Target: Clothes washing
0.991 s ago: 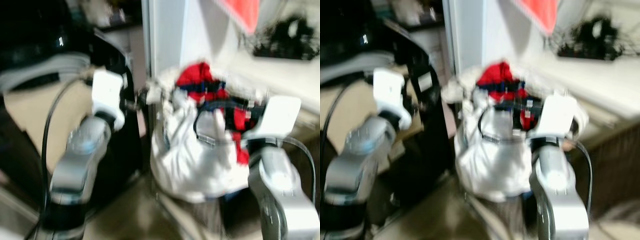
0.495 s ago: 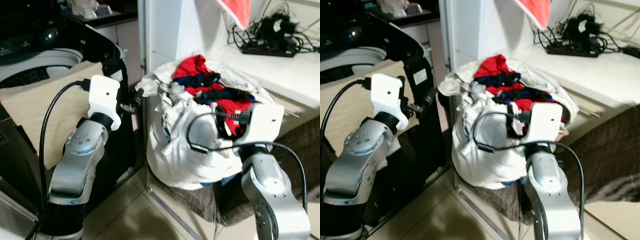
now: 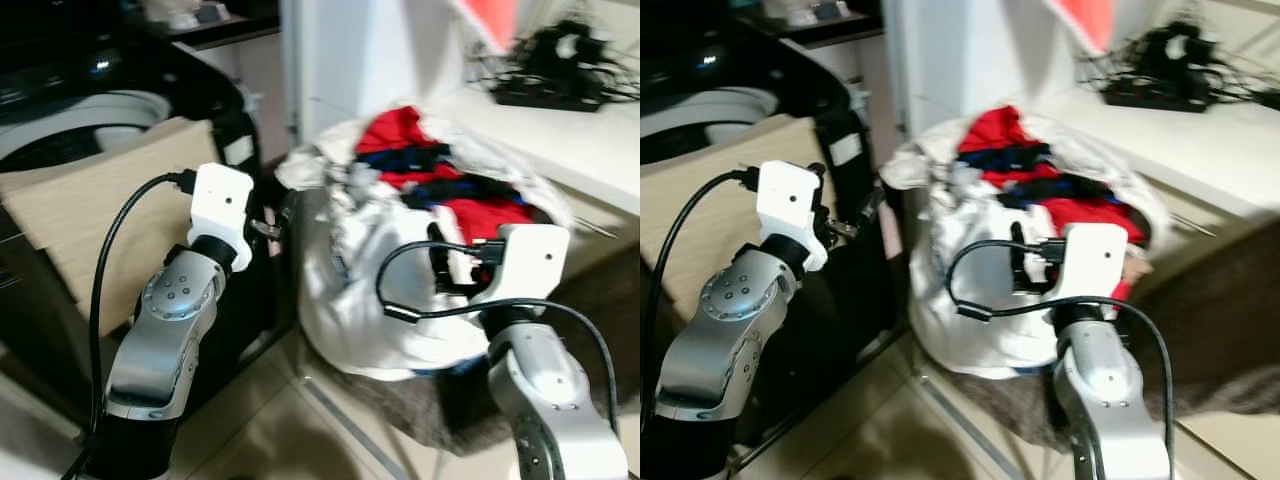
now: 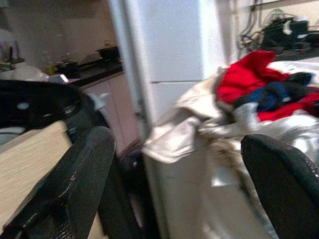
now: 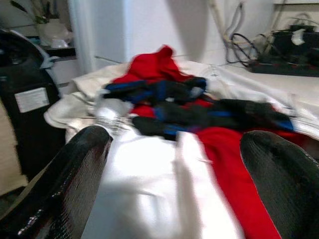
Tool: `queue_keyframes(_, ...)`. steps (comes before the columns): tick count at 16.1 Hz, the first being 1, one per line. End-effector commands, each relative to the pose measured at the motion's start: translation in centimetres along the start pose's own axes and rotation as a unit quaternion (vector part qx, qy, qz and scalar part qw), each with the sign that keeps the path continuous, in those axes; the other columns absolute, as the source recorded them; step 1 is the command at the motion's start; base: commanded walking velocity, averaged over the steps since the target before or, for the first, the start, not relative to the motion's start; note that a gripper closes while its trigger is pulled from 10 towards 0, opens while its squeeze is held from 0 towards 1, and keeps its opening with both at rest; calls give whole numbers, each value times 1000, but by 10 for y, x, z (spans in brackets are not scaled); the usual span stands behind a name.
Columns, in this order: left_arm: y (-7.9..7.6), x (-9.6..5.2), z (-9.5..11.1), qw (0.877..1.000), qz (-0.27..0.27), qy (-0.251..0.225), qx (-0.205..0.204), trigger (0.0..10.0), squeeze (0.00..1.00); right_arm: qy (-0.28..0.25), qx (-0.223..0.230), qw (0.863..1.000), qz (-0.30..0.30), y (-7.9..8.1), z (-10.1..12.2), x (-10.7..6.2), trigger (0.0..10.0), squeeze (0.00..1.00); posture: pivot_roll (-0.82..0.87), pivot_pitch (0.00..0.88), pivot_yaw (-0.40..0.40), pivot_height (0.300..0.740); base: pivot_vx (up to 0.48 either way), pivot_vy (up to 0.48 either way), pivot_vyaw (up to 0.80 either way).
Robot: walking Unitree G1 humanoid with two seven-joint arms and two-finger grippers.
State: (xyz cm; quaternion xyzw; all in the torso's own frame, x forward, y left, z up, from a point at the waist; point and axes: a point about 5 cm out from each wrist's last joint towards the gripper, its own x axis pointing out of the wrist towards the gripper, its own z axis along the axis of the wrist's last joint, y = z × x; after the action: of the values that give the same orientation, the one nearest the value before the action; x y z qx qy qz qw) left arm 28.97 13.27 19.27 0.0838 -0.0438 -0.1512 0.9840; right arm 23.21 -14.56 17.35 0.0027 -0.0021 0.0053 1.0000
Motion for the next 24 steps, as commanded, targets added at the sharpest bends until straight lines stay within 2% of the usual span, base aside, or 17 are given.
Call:
queue_keyframes(1, 3, 1, -1, 1000, 4, 2, 5, 10000, 0, -16, 5, 1000, 10, 3, 6, 0, 10000, 0, -126, 0, 3, 740, 0, 480, 0)
queue_keyframes(5, 3, 2, 0, 1000, -1, 1, 5, 10000, 0, -14, 9, 1000, 2, 3, 4, 0, 10000, 0, -124, 0, 8, 740, 0, 480, 0)
queue_keyframes(6, 2, 3, 0, 1000, -2, 7, 11, 10000, 0, -14, 10, 1000, 1, 3, 4, 0, 10000, 0, -123, 0, 9, 740, 0, 442, 0)
queue_keyframes(7, 2, 4, 0, 999, -6, 10, 35, 10000, 0, -14, 10, 1000, -1, 3, 3, 0, 10000, 0, -122, 0, 12, 740, 0, 0, 0)
queue_keyframes(8, 1, 4, 1, 999, -7, 9, 39, 10000, 0, -14, 11, 1000, -2, 3, 3, 0, 10000, 0, -122, 0, 12, 740, 0, -480, 0)
queue_keyframes(11, 1, 6, 4, 1000, 2, 0, -10, 10000, 0, -15, 11, 1000, -7, 2, 3, 0, 10000, 0, -123, 0, 15, 740, 0, -160, 0)
queue_keyframes(14, 1, 7, 6, 1000, -3, -4, 8, 10000, 0, -17, 10, 1000, -8, 0, 3, 2, 10000, 0, -120, 0, 13, 740, 0, 0, 0)
queue_keyframes(16, 0, 7, 7, 1000, -6, -8, 0, 10000, 0, -18, 9, 1000, -9, -1, 4, 3, 10000, 0, -118, 0, 12, 740, 0, 0, 0)
queue_keyframes(24, 3, 3, 6, 1000, -4, -9, -13, 10000, 0, -31, 12, 999, 5, 1, 9, 6, 10000, 0, -113, 0, 14, 740, 403, 0, 0)
